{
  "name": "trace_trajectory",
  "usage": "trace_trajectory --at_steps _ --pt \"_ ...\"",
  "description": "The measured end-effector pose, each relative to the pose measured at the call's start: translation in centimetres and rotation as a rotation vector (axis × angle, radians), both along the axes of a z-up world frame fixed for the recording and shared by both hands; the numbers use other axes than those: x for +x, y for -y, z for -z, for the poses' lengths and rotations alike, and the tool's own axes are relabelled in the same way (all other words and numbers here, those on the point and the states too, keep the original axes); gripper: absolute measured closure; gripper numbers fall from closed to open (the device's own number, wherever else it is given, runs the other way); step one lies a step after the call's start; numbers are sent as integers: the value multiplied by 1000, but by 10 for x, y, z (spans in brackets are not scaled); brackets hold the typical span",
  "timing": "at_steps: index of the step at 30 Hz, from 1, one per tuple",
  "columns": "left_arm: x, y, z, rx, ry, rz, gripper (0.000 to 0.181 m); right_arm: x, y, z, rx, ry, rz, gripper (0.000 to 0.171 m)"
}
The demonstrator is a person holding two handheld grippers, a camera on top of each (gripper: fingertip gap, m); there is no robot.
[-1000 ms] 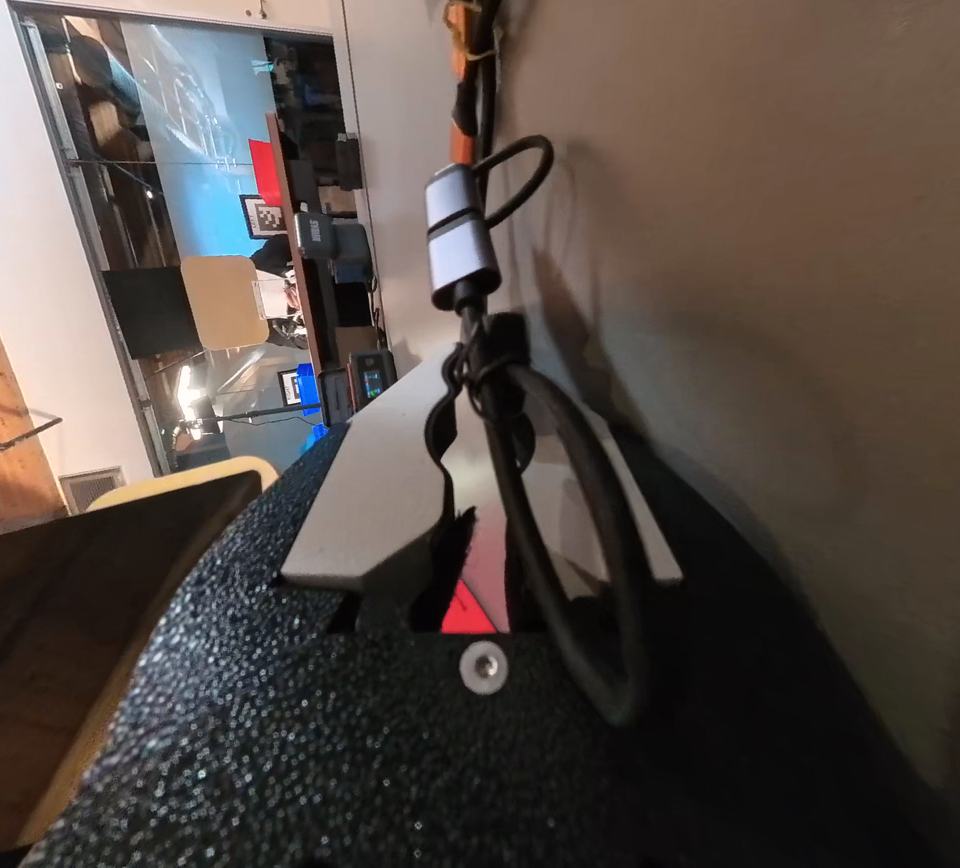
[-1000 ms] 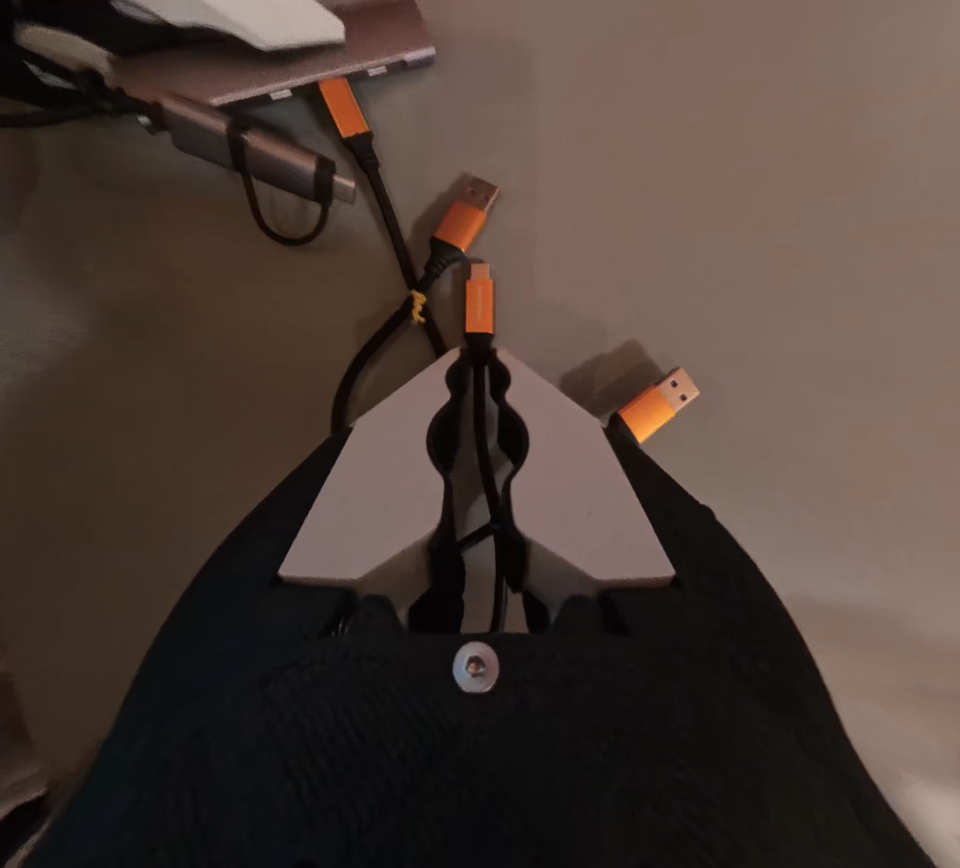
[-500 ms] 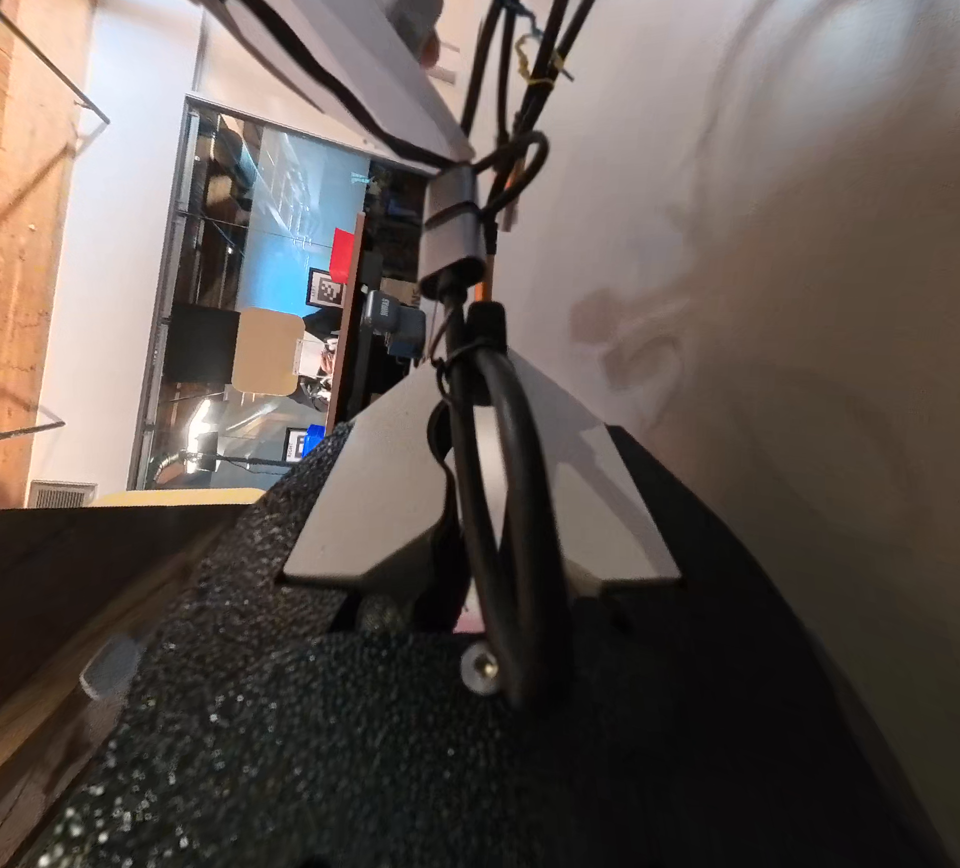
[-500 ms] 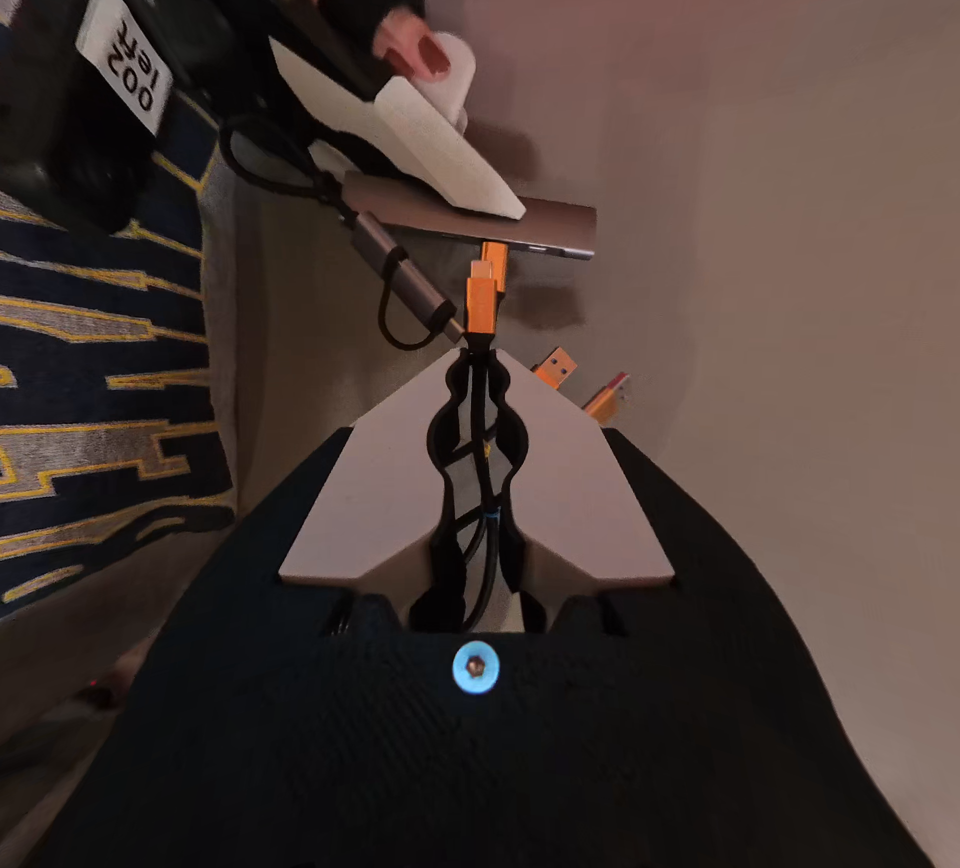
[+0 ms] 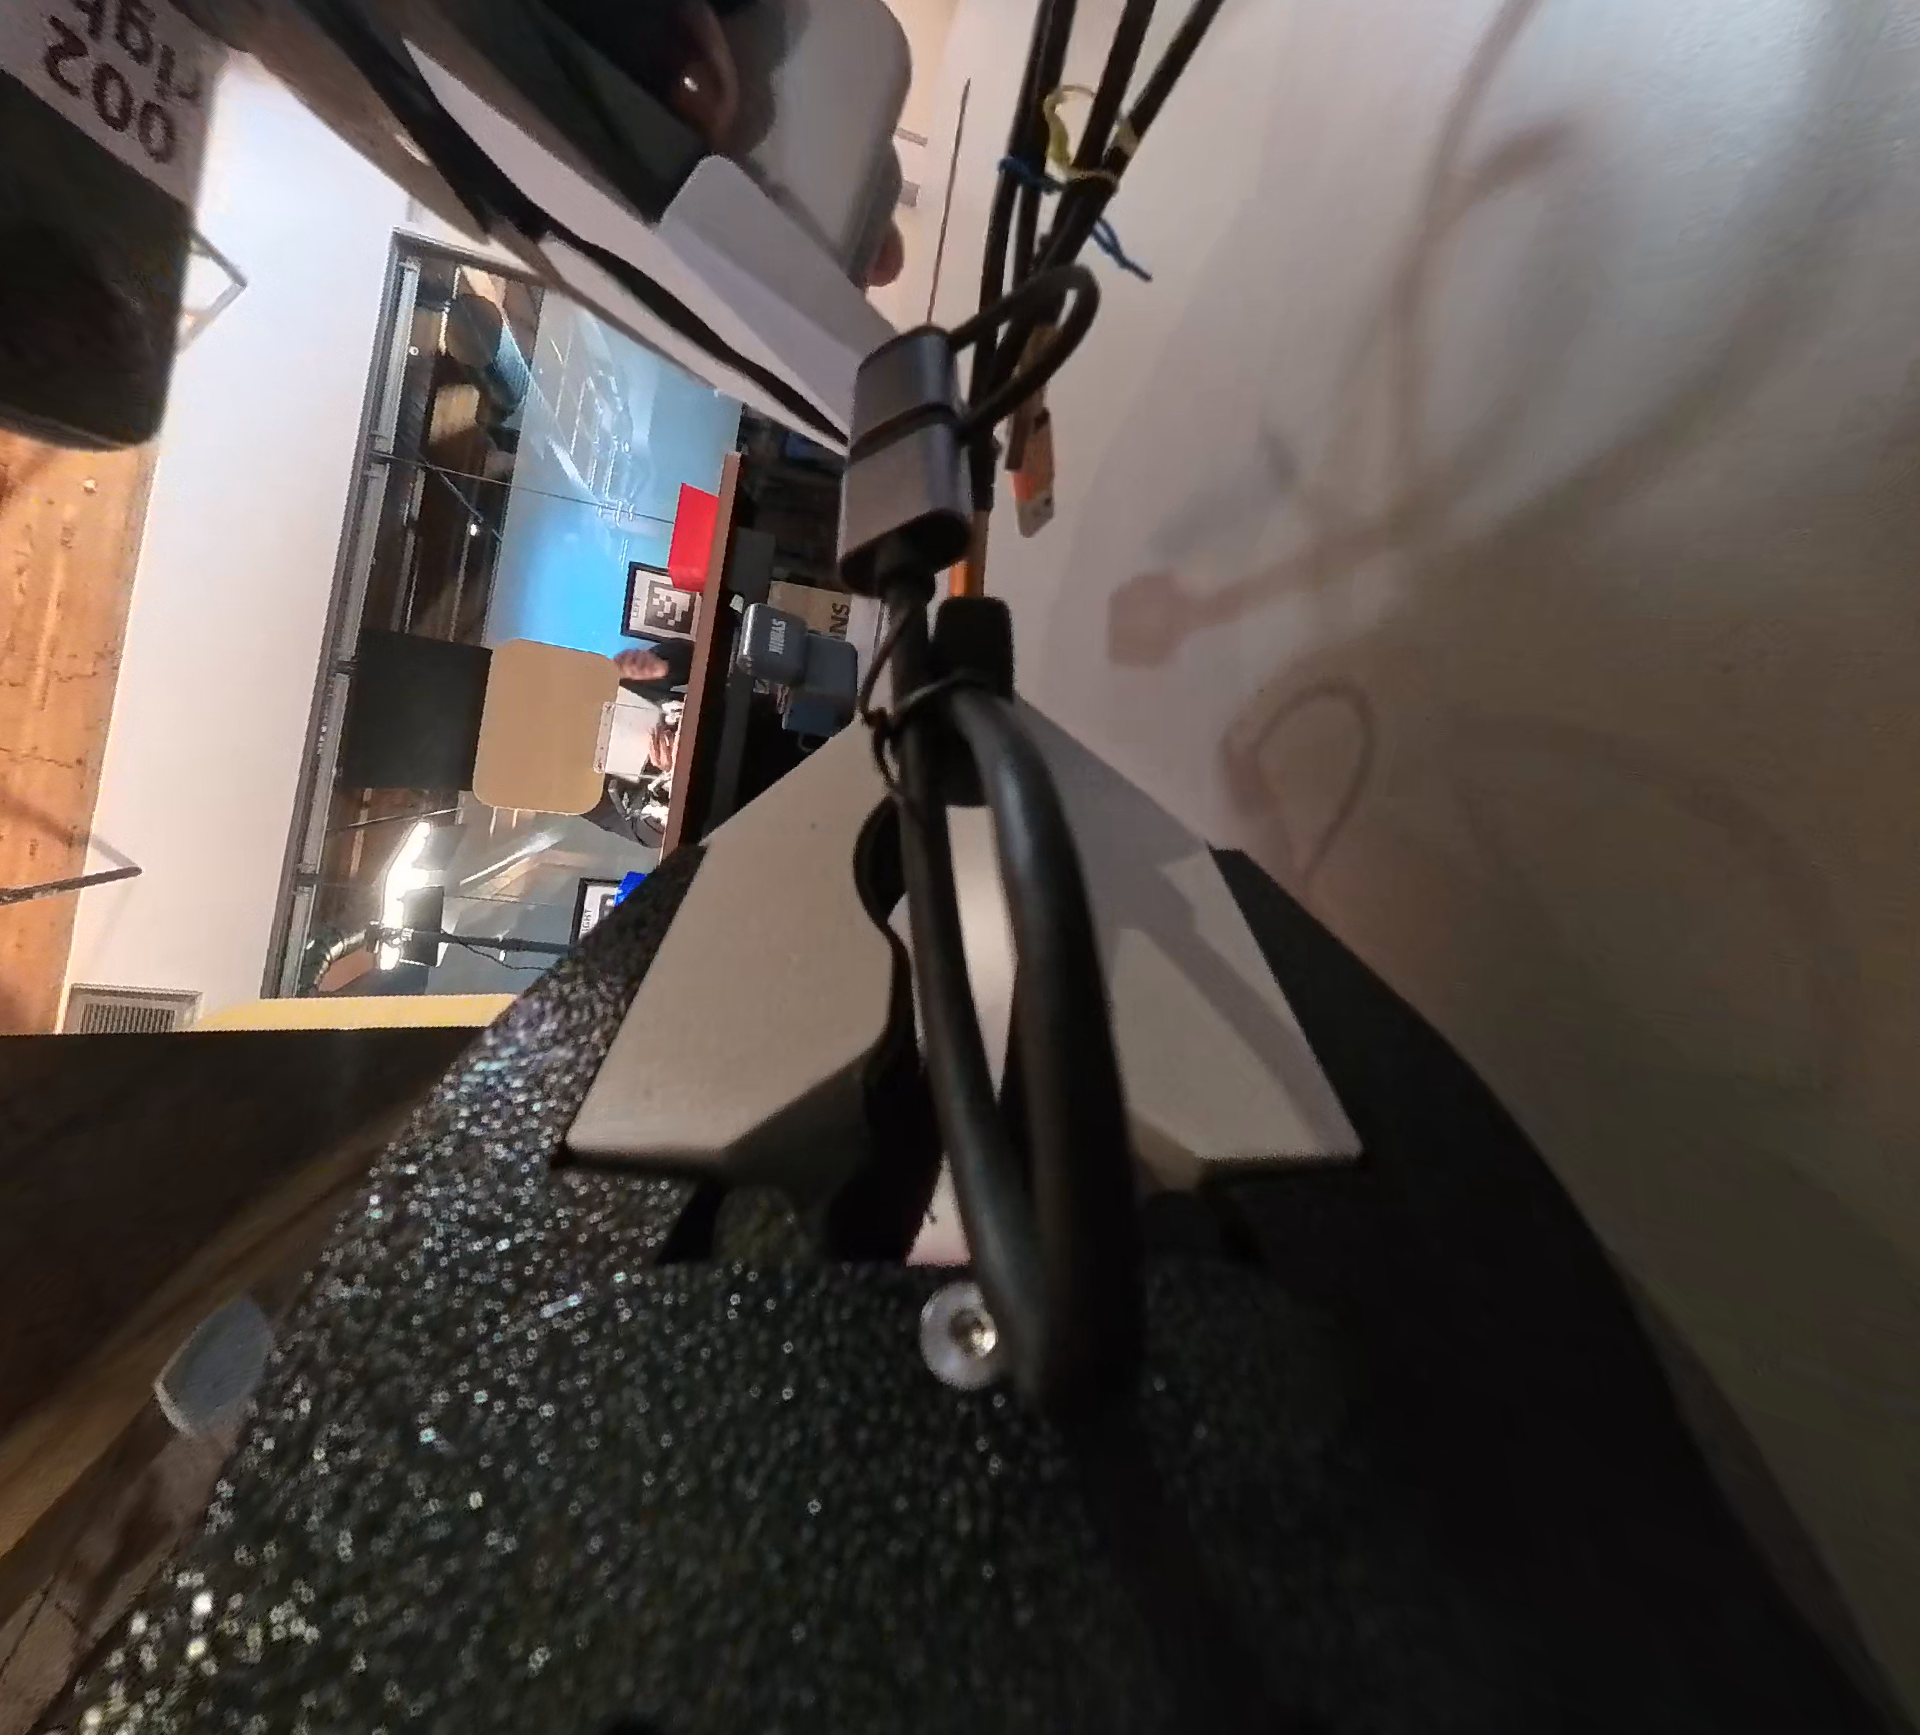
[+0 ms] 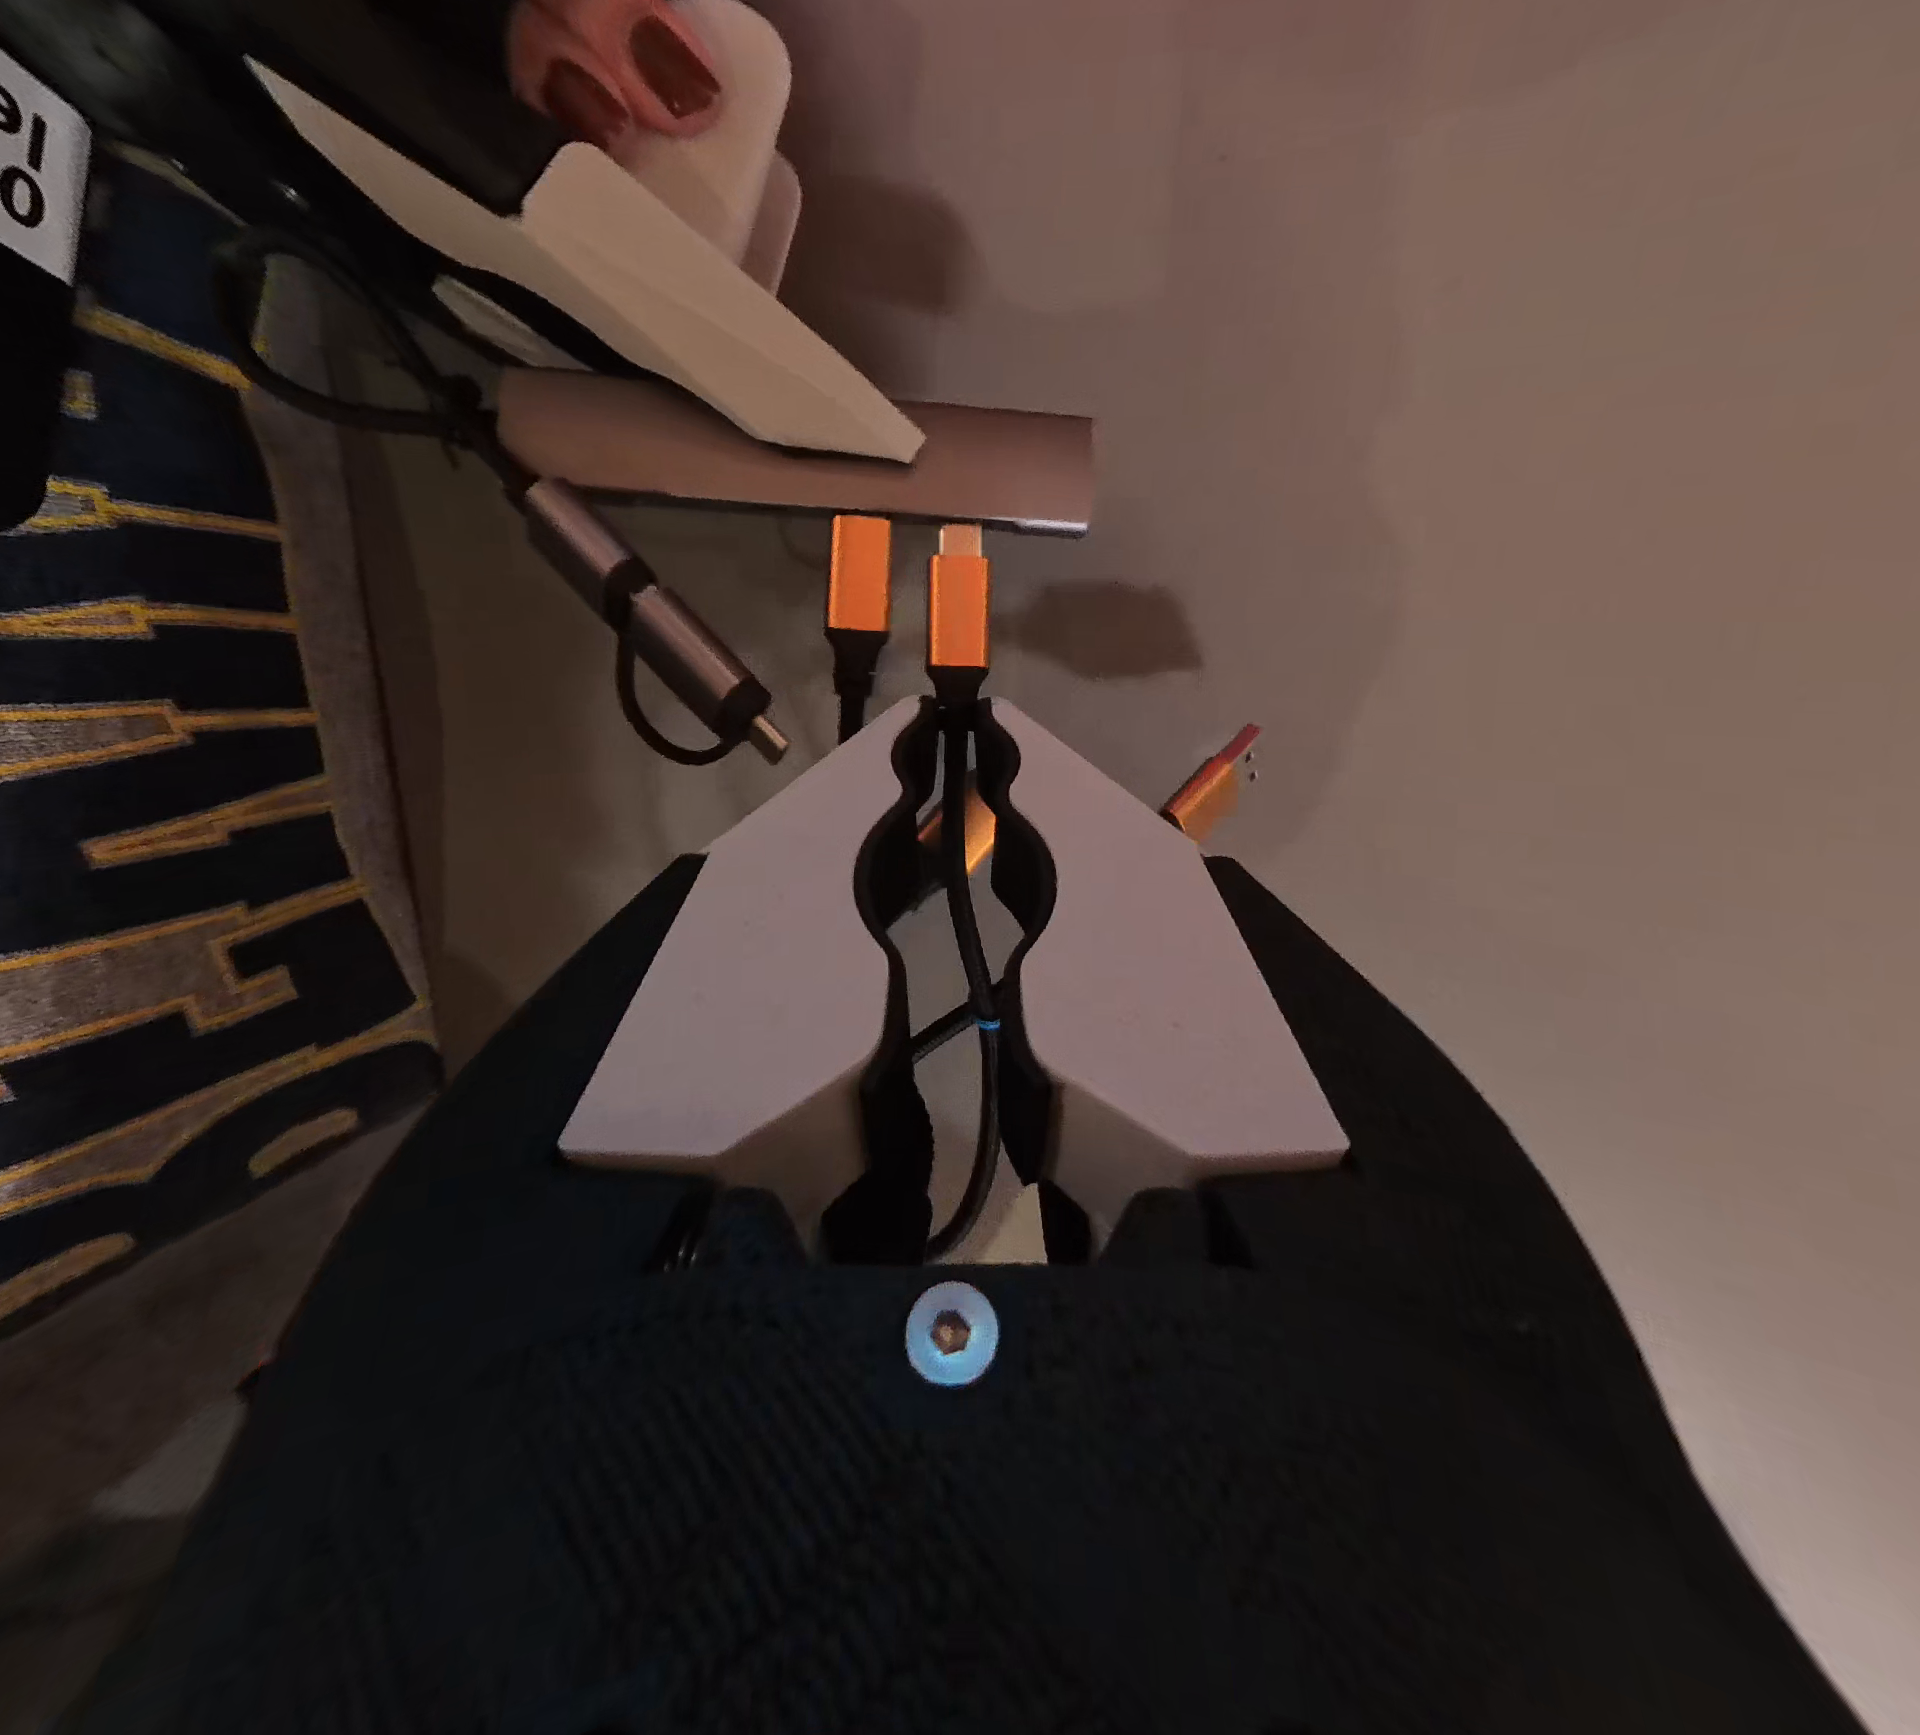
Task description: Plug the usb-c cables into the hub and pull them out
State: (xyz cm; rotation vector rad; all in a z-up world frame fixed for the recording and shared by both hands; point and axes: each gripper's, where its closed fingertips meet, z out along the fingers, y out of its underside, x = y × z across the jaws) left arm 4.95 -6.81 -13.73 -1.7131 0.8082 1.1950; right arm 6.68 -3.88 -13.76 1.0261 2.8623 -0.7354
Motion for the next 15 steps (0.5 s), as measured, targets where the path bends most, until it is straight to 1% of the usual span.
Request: trace_trajectory --at_steps 2,5,6,7,11,13,15 --pt "2 -1 1 -4 3 12 173 1 2 0 -36 14 12 166" --pt "5 -1 6 -30 17 21 172 3 3 6 -34 26 -4 166" --pt "6 -1 9 -41 34 21 171 4 3 8 -39 28 -5 166" --pt "7 -2 13 -53 73 27 175 4 3 10 -44 33 -5 166" --pt "14 -4 28 -115 211 59 175 8 2 22 -82 32 5 166" --pt "16 -5 34 -144 225 76 176 9 0 31 -86 18 -3 166" --pt "17 -6 34 -140 246 85 175 8 -1 31 -125 -6 0 166"
